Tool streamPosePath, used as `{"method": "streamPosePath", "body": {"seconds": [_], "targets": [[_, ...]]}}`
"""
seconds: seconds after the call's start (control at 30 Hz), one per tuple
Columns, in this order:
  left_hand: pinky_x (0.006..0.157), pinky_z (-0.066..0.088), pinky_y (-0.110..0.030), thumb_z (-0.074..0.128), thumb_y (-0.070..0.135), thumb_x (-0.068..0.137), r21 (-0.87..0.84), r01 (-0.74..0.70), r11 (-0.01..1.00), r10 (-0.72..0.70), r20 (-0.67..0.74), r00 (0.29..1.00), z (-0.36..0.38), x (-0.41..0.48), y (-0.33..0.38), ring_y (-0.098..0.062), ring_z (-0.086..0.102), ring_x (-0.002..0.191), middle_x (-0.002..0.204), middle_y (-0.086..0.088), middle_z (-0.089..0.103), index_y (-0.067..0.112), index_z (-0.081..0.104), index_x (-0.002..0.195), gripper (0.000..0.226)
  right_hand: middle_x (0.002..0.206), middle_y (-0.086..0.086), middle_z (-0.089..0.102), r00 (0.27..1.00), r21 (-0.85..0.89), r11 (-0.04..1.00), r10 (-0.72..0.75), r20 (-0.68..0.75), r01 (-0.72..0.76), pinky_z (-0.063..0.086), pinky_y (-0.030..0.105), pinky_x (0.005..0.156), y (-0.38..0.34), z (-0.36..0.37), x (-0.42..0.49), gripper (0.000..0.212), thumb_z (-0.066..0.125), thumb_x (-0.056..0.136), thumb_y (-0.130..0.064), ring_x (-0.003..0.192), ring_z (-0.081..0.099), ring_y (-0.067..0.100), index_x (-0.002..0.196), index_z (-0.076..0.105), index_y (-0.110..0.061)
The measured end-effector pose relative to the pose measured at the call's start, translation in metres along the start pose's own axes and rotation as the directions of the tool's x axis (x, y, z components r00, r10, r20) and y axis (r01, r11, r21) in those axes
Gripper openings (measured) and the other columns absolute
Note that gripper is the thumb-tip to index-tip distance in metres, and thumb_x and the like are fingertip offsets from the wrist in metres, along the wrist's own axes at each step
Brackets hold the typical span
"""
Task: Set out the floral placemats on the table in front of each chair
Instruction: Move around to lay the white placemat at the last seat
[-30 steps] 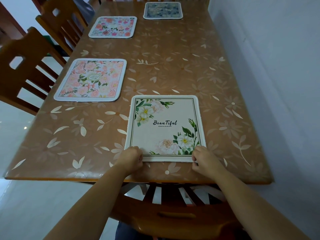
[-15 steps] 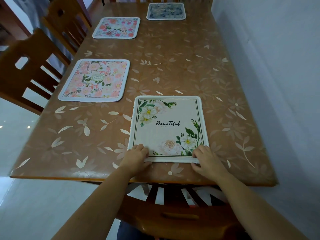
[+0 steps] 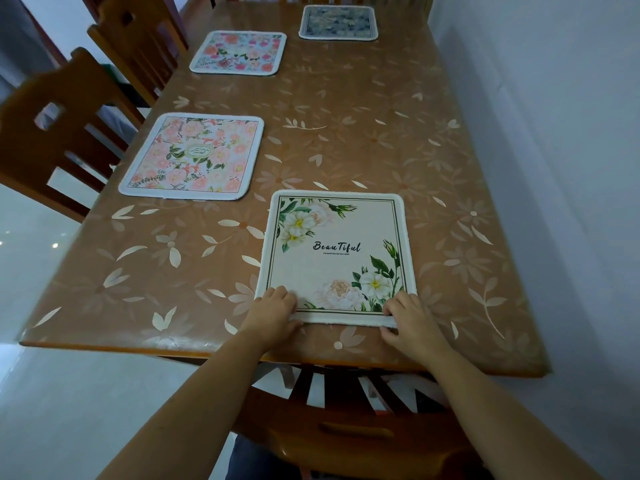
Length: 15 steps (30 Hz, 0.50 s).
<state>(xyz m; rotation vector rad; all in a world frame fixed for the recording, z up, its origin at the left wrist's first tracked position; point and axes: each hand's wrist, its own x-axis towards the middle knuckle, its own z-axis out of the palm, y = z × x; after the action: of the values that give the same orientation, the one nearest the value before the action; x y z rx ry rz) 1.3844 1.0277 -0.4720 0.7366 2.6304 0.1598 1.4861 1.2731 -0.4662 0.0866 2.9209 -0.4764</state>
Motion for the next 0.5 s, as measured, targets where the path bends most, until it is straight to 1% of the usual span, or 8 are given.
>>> {"method": "streamPosePath", "body": {"seconds": [0.1,0.23,0.37,0.5], "targets": [[0.084,0.042,-0.039,0.053,0.04,0.086,-0.009,0.012,1.0,-0.012,-0.004,1.0,-0.005,-0.004,0.001,-0.027,0.044,0.107,0.113,-0.01,0.051,0.012,0.049,0.106,0.035,0.1,0.004,0.049,0.999,0.002,1.0,0.022,0.023,-0.022,0.037,0.031,0.08,-0.003,-0.003,0.001,0.019,0.058,0.08,-0.026,0.097,0.044,0.022,0.094,0.051,-0.014],[0.082,0.043,-0.038,0.048,0.04,0.089,-0.042,0.051,0.998,-0.054,-0.089,0.995,-0.016,-0.007,0.001,-0.026,0.047,0.106,0.113,-0.009,0.053,0.012,0.05,0.108,0.034,0.106,0.003,0.049,0.998,0.03,0.997,0.065,0.013,-0.065,0.04,0.033,0.085,-0.016,-0.005,0.004,0.027,0.054,0.084,-0.034,0.103,0.044,0.021,0.104,0.051,-0.016],[0.086,0.04,-0.041,0.046,0.038,0.09,-0.045,0.036,0.998,-0.046,-0.251,0.967,-0.033,-0.013,0.004,-0.029,0.047,0.108,0.118,-0.008,0.054,0.013,0.05,0.114,0.036,0.114,0.005,0.051,0.997,0.075,0.996,0.061,-0.045,-0.058,0.037,0.036,0.092,-0.049,-0.011,0.011,0.035,0.053,0.086,-0.032,0.112,0.044,0.023,0.116,0.05,-0.015],[0.087,0.043,-0.043,0.051,0.03,0.089,-0.168,-0.006,0.986,-0.07,-0.442,0.894,-0.054,-0.036,-0.01,-0.03,0.048,0.109,0.12,-0.009,0.055,0.01,0.052,0.118,0.035,0.114,0.008,0.053,0.981,0.108,0.994,0.046,-0.186,-0.027,0.038,0.039,0.092,-0.1,-0.024,0.015,0.035,0.056,0.085,-0.025,0.111,0.046,0.026,0.117,0.052,-0.011]]}}
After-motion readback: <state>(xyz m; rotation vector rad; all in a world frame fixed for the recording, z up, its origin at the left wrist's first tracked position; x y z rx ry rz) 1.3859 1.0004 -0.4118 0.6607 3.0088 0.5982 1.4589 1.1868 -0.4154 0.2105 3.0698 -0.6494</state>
